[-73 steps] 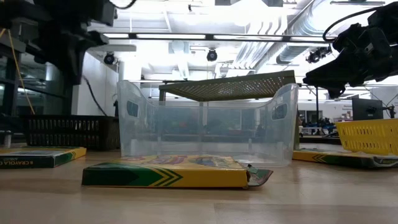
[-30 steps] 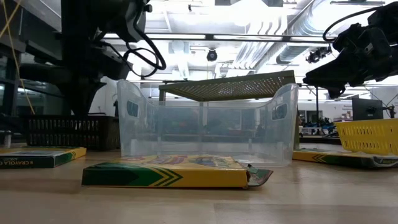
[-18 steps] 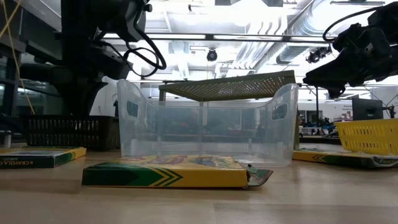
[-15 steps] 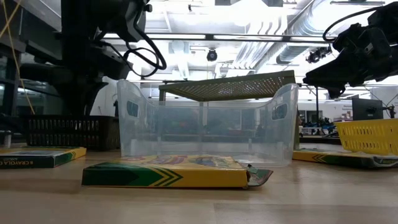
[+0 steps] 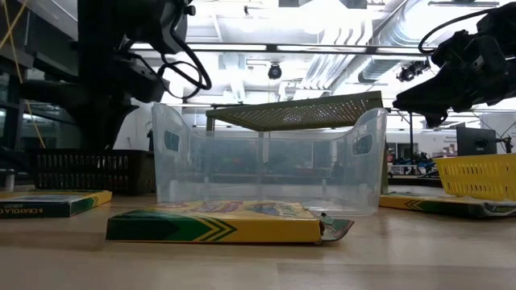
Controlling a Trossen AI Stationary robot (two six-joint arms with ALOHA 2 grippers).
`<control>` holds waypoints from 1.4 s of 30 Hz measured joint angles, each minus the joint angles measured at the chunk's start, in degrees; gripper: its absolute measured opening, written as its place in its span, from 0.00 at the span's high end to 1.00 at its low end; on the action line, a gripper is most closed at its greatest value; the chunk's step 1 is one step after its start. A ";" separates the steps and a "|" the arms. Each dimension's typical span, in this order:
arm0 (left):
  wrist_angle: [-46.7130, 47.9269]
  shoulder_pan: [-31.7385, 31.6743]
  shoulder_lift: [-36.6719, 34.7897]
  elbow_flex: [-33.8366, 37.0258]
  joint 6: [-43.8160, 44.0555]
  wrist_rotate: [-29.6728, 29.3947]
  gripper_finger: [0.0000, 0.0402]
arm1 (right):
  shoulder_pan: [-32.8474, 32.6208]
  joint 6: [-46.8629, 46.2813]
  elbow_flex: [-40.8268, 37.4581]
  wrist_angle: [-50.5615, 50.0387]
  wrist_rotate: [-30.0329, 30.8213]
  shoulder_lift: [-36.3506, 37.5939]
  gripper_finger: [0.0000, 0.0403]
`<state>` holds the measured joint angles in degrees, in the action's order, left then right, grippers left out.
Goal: Pick & Place Office Desk Supplies
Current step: Put the purple rubber band into the black bin, then put the yellow rubber band into the black bin
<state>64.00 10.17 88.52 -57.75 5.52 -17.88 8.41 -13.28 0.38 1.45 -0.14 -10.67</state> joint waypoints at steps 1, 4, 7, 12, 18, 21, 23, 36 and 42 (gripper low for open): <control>0.76 0.00 -0.33 -0.09 -0.15 0.13 0.80 | -0.01 0.02 0.00 0.00 0.00 0.00 0.77; 2.72 0.00 -1.76 -0.18 -0.11 0.38 0.80 | 0.00 0.01 0.00 0.00 -0.02 0.00 0.77; 3.05 0.00 -3.79 -0.21 -0.07 0.38 0.80 | -0.01 0.00 0.00 0.00 0.00 0.02 0.77; 3.05 0.00 -5.25 -0.25 0.78 0.38 0.80 | -0.01 0.00 0.00 0.00 0.00 0.00 0.77; 1.69 -0.04 -5.23 -0.25 0.91 0.36 0.80 | -0.01 0.00 0.00 0.00 0.00 0.00 0.77; -0.68 -1.13 -5.23 -0.25 0.32 0.37 0.80 | 0.01 0.00 0.00 0.00 0.00 0.00 0.77; -2.54 -2.66 -5.23 -0.25 0.31 0.34 0.80 | 0.01 0.00 0.00 0.00 -0.01 0.00 0.77; -6.36 -22.44 -10.67 -0.29 9.40 4.65 0.80 | -0.01 0.00 0.00 0.00 -0.02 0.02 0.77; -10.55 -31.46 -13.60 -0.29 9.53 7.42 0.80 | 0.01 0.01 0.00 0.00 -0.01 0.01 0.77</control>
<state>53.45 -21.29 74.91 -58.04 15.05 -10.46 8.43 -13.27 0.38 1.45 -0.15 -10.67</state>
